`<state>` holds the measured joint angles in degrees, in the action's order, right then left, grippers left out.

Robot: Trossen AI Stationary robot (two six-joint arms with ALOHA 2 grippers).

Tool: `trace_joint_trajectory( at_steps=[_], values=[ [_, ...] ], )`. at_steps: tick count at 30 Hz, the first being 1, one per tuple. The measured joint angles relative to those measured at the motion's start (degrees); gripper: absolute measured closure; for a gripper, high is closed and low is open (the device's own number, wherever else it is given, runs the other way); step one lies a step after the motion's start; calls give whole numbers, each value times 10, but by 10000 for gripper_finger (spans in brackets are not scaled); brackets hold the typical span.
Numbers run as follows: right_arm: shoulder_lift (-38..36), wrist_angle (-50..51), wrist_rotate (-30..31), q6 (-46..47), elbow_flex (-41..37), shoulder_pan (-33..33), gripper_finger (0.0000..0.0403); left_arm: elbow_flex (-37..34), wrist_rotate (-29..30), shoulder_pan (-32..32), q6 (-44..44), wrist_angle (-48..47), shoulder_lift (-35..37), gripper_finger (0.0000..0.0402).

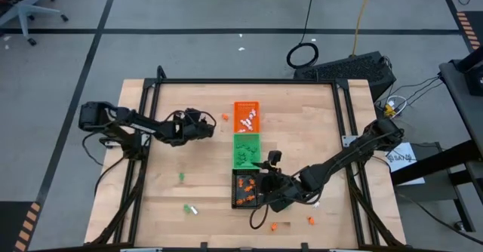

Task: Sort Halloween decoration
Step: Put the white skeleton toy into the orange bin

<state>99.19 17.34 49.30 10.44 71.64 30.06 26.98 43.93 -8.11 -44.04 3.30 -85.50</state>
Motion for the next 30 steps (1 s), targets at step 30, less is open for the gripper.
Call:
trace_joint_trajectory(
  at_steps=[30],
  values=[
    [27, -22, 1, -40, 0, -16, 244, 0, 14, -17, -20, 113, -99, 239]
  ],
)
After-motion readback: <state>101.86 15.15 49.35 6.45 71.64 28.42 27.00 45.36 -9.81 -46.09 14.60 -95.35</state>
